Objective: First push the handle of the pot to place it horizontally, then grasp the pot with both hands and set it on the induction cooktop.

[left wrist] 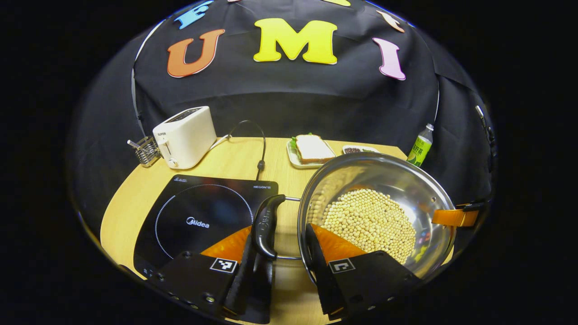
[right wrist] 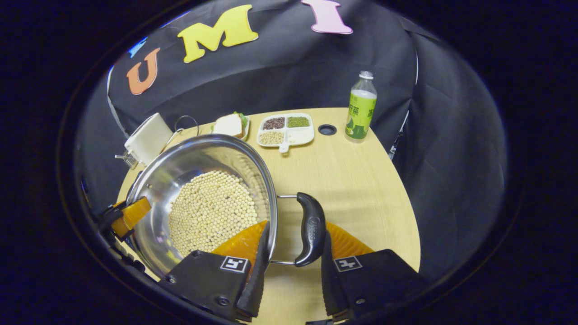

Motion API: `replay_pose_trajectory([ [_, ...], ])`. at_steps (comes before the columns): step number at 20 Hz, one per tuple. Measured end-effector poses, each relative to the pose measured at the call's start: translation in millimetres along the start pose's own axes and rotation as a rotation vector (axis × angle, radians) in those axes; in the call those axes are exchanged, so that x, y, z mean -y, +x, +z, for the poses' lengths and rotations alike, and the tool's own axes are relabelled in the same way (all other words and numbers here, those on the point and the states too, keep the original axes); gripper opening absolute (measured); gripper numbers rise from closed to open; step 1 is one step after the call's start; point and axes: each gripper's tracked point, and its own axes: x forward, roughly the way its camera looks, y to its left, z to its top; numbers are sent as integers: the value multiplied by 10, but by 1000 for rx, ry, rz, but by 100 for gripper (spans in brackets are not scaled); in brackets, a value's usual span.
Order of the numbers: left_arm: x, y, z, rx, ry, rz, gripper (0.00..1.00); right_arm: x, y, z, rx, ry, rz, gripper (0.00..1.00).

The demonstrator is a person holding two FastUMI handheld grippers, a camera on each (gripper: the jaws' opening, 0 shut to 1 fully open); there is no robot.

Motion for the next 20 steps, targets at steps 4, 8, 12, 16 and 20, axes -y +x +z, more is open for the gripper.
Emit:
replay_pose_trajectory([
  [4,-226,-65,80,11,-10,9,59,-219,-75,69,11,-10,13,53],
  [8,-462,-161,143,15,-20,24,59,-490,-132,103,16,-19,27,53],
  [12,-746,-249,209,29,-29,43,58,-779,-178,132,25,-26,42,53],
  [16,-1031,-309,247,31,-40,60,58,-1095,-210,115,23,-29,53,53],
  [20,-1311,-372,280,37,-39,74,59,-1416,-220,107,25,-25,63,55],
])
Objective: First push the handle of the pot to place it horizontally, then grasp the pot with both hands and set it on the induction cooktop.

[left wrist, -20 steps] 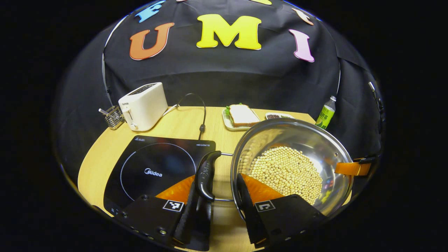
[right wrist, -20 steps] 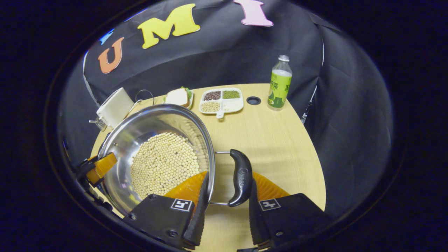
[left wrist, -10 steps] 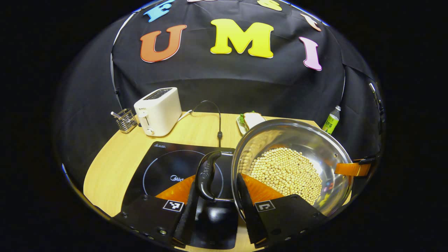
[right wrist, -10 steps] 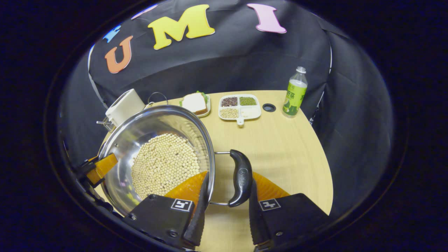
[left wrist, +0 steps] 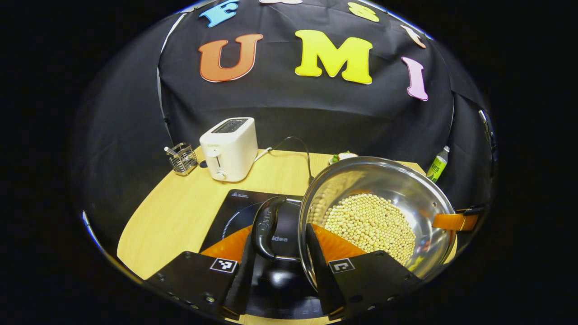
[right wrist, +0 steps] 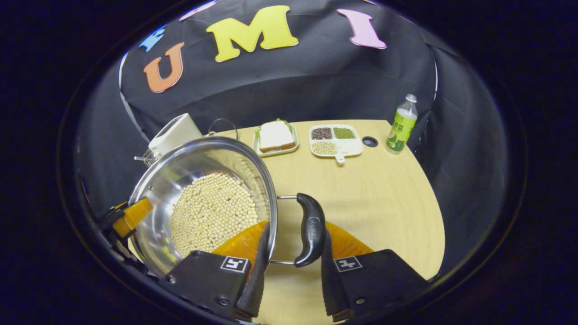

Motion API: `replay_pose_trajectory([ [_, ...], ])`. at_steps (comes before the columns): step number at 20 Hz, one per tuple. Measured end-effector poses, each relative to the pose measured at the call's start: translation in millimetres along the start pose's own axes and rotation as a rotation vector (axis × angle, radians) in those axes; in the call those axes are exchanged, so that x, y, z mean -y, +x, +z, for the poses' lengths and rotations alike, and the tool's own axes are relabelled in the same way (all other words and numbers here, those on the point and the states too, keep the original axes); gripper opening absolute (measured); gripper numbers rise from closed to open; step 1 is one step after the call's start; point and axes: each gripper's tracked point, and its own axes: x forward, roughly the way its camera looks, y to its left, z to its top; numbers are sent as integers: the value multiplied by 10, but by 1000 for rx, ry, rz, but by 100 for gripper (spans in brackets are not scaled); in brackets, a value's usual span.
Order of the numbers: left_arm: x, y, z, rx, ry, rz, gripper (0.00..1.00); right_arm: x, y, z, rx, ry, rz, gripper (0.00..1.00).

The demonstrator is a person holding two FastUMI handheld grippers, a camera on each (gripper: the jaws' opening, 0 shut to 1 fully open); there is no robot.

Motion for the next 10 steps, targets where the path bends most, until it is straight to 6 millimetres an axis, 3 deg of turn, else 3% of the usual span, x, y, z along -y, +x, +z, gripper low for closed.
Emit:
replay_pose_trajectory([
  [10,-728,189,9,-10,7,31,58,-782,256,-113,-31,15,23,53],
])
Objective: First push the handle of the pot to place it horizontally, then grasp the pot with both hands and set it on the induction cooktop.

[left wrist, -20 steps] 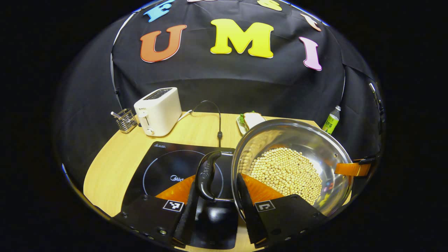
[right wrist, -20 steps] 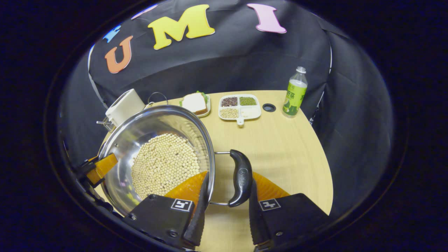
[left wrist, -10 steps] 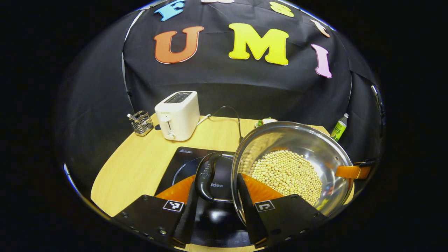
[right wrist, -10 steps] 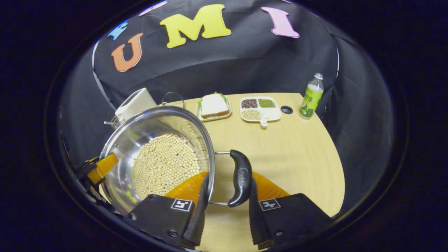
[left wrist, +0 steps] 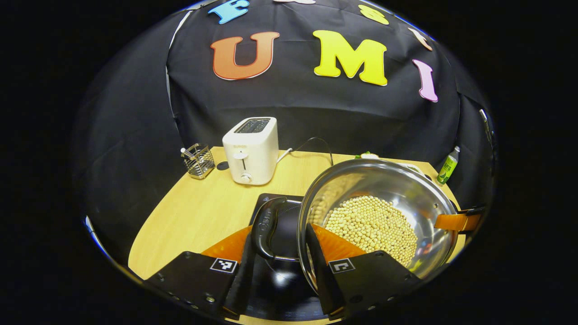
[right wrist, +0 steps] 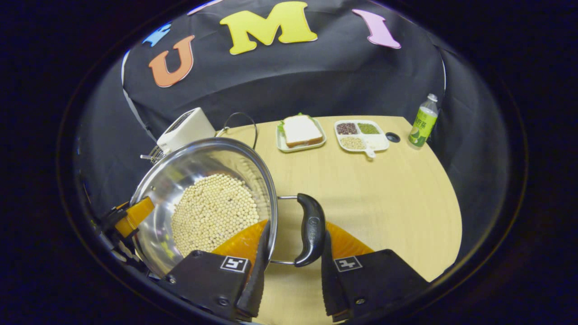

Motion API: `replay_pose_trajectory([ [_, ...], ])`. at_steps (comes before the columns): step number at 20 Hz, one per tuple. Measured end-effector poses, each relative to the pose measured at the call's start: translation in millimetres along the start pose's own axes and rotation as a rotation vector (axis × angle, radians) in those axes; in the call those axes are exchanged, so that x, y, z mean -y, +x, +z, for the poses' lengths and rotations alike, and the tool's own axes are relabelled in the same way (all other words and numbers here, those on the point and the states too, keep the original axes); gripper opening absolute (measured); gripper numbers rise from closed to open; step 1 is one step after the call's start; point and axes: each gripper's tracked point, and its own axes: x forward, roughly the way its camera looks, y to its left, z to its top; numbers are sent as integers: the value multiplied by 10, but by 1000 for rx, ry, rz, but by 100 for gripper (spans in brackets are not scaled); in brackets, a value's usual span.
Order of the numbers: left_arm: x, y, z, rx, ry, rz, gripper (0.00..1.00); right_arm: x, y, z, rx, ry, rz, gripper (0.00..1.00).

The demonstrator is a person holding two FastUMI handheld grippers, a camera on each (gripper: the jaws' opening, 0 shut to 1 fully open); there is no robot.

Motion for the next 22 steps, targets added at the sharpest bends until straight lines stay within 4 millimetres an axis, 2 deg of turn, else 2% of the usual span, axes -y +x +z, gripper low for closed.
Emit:
replay_pose_trajectory([
  [5,-264,194,-75,-20,-8,8,59,-251,213,-27,-13,7,-6,53],
  [10,-440,317,-111,-32,-2,-1,59,-447,336,-101,-24,21,-21,53],
  [15,-468,372,-143,-44,10,-7,59,-555,430,-169,-30,40,-31,53],
  [19,-476,402,-195,-42,14,-26,59,-549,476,-258,-28,49,-53,53],
  [20,-486,409,-215,-42,10,-29,59,-544,488,-256,-19,49,-61,55],
  [22,-496,429,-275,-56,-7,-38,59,-552,470,-235,2,32,-74,53],
])
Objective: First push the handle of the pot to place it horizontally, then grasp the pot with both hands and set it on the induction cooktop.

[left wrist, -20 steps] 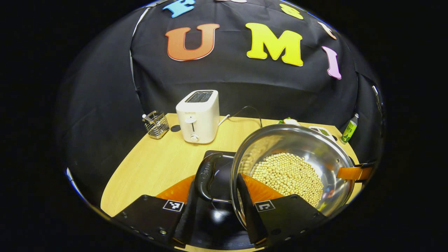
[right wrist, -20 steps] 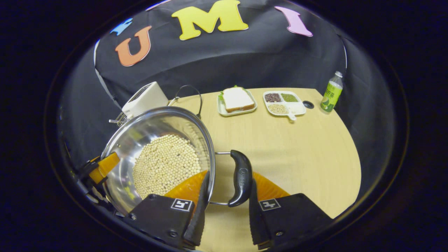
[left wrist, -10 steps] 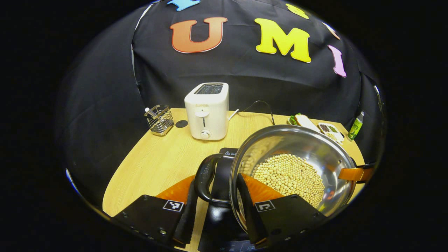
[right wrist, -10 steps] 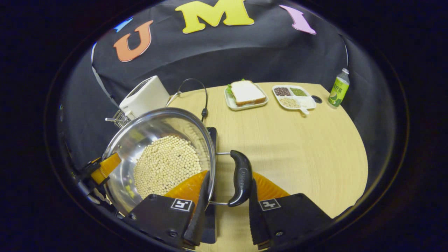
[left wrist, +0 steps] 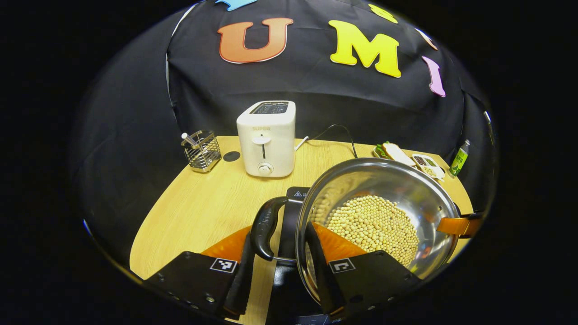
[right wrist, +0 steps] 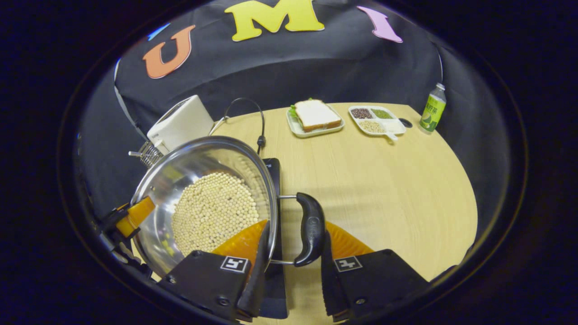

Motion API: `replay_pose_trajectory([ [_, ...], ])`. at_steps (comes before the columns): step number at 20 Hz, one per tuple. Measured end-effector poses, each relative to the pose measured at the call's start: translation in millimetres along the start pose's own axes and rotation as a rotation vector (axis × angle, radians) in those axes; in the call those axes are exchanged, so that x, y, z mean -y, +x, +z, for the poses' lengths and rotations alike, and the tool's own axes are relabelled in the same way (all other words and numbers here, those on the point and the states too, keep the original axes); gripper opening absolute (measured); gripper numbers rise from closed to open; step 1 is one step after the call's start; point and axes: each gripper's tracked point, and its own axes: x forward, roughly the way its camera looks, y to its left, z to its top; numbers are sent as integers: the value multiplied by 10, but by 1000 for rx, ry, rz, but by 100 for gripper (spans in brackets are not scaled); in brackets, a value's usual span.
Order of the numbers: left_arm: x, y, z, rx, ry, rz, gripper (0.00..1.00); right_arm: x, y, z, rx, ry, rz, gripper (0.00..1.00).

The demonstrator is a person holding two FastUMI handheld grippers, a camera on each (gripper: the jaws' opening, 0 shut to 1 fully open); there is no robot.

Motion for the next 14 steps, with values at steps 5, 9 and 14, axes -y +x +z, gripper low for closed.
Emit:
replay_pose_trajectory([
  [5,-7,23,-3,27,16,-26,59,-2,3,-3,11,12,-8,54],
  [9,-25,14,1,13,20,-21,63,1,7,-2,4,12,-2,57],
  [14,-176,-95,-7,30,88,42,99,39,-65,76,69,-41,20,77],
])
